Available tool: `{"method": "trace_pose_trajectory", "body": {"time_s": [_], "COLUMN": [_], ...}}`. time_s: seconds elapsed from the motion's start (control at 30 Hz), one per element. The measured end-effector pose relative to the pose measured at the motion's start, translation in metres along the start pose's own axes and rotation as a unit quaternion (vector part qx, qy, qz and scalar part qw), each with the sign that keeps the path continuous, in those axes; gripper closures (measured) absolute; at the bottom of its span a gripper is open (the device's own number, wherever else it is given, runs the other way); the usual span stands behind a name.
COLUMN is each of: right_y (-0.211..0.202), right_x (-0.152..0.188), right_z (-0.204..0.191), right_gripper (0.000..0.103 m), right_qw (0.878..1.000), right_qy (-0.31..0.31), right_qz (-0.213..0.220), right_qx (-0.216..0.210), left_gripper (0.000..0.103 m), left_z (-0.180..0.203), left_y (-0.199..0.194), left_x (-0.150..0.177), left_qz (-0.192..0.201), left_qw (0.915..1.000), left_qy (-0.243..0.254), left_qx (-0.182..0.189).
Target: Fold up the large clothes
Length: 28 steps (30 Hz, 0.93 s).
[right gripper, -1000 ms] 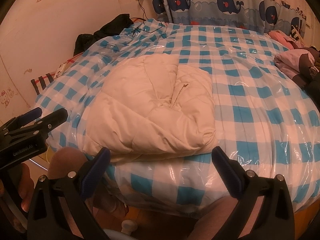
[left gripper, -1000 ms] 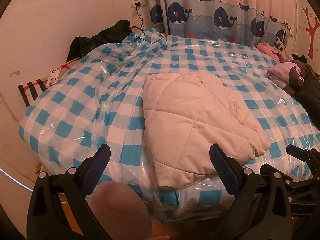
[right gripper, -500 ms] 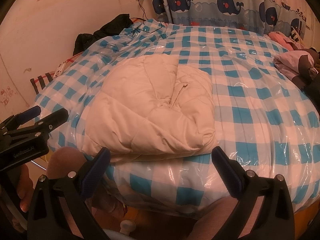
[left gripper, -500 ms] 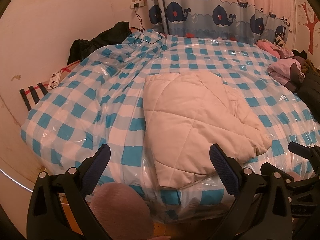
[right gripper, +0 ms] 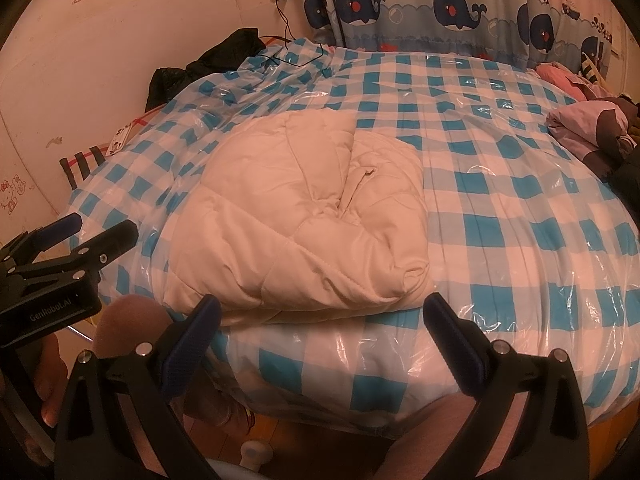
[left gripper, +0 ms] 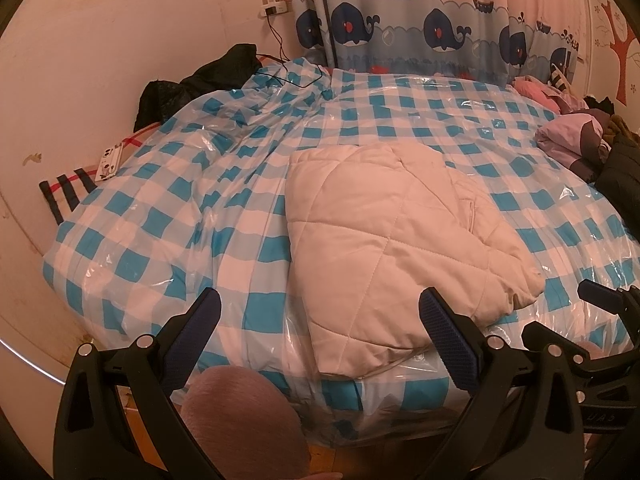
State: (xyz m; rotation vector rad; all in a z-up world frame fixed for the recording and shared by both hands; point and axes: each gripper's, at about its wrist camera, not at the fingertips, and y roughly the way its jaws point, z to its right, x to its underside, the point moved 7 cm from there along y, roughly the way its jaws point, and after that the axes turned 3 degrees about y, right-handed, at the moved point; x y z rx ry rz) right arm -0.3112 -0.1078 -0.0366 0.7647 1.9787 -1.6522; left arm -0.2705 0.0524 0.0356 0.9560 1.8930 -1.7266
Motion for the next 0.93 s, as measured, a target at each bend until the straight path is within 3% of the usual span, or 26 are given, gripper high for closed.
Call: {"method": "trace_pose_trajectory", "body": {"time_s": [0.33,0.43,0.6,0.93], "right_y": [-0.0012,0.0,0.0001,0.0021], "right_x": [0.0004,-0.0005,-0.0009,0.0002], "right_z": [0.0022,0.0014,0.0025,0.0074], "right_gripper": [0.005,0.005,0.005,0.005], "right_qw": [1.0,1.0,1.0,1.0], "right_qy": [0.001,0.001,0.001,0.003], "right_qz": [-0.002,-0.002,-0.002,0.0], "right_qx": [-0.001,-0.001,-0.001,-0.002], "left_gripper": [0.008,0.008,0.008,0.008], "left_z": [0.0013,0.0003,-0.0042,0.0007], "left_y": [-0.0001,-0.0003,-0.0067,-0.0086], "left_x": [-0.0004,-0.0015,-0.0064,-0.0055], "left_qz": [0.005,0.016,0.041,0.033], "left_qw": [1.0,0.9997,0.999,0.9993], "left_qy": [0.004,0.005,0.014,0.015], "left_qx": [-0.001,0.019,0.006,0.006]}}
